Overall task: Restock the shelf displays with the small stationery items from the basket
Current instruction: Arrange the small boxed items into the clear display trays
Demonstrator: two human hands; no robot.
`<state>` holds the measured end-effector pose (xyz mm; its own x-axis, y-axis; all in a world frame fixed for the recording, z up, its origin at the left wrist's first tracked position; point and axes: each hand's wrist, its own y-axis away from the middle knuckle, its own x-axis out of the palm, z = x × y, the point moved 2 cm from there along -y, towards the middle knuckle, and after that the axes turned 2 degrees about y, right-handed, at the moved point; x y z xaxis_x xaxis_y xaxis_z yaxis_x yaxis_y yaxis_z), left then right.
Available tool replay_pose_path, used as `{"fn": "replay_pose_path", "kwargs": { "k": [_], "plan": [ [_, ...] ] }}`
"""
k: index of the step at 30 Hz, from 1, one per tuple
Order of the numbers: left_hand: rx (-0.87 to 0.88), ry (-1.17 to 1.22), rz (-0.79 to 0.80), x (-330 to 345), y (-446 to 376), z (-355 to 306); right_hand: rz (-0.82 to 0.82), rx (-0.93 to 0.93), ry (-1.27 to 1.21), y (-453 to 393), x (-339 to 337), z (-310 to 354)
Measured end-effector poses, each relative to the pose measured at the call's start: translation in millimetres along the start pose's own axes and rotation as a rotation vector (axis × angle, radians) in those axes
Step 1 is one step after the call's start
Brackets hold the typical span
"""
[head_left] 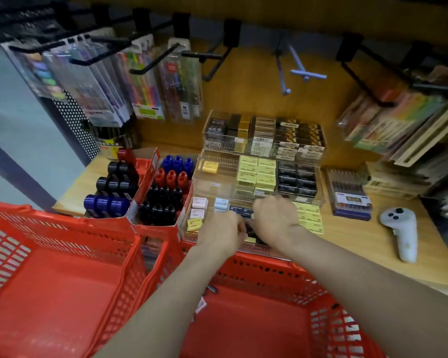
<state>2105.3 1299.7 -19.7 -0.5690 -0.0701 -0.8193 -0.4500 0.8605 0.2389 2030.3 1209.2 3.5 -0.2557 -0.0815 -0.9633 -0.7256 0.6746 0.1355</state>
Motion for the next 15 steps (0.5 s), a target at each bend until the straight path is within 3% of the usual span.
{"fn": "replay_pose_path", "kwargs": {
  "k": [4,12,15],
  "plan": [
    [0.022,-0.087,0.034,0.3,-2.8,-2.1,0.051,0.028,-0.122,0.4,2.5,-0.7],
    [-0.001,-0.300,0.072,6.1,1.1,-22.0,0.126,0.206,-1.207,31.1,-29.5,-85.9],
    [-0.103,-0.403,0.060,11.8,-2.6,-33.4,0.072,0.249,-1.292,46.1,-21.8,-107.0]
  ]
}}
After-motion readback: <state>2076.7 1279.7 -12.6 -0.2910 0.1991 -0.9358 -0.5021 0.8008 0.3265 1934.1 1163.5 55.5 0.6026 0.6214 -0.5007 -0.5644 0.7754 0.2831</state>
